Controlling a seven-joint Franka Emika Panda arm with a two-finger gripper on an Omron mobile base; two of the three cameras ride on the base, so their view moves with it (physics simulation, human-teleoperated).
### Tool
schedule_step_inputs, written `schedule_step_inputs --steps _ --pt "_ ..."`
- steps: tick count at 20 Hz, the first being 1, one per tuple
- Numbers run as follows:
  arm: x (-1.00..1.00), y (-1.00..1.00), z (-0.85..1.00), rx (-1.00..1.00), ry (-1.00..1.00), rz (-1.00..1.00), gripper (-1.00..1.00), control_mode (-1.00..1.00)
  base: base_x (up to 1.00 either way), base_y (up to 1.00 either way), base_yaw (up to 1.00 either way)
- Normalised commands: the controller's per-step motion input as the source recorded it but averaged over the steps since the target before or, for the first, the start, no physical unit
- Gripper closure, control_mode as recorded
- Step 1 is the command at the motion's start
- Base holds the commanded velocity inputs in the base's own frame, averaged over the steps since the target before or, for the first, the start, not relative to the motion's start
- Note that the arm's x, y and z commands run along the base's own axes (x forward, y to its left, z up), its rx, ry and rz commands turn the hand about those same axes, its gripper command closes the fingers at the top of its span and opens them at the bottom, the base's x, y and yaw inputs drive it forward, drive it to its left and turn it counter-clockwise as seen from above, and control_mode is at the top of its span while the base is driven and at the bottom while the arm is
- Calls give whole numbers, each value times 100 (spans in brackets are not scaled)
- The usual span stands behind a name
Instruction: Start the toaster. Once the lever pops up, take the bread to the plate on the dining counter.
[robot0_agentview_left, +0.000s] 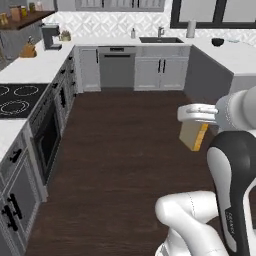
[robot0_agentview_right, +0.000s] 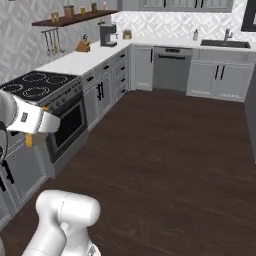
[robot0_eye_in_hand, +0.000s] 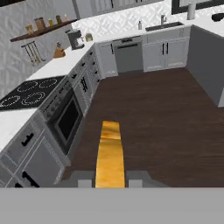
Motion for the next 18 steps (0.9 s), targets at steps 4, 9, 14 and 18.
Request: schedule_step_inputs --steps 4,9,14,18 --pt "0 0 0 0 0 0 100 100 54 -87 -49" --pt "0 0 0 0 0 0 100 100 100 -54 -28" --pt "0 0 0 0 0 0 100 100 100 -39 -19" --pt "0 0 0 0 0 0 100 100 100 -68 -16"
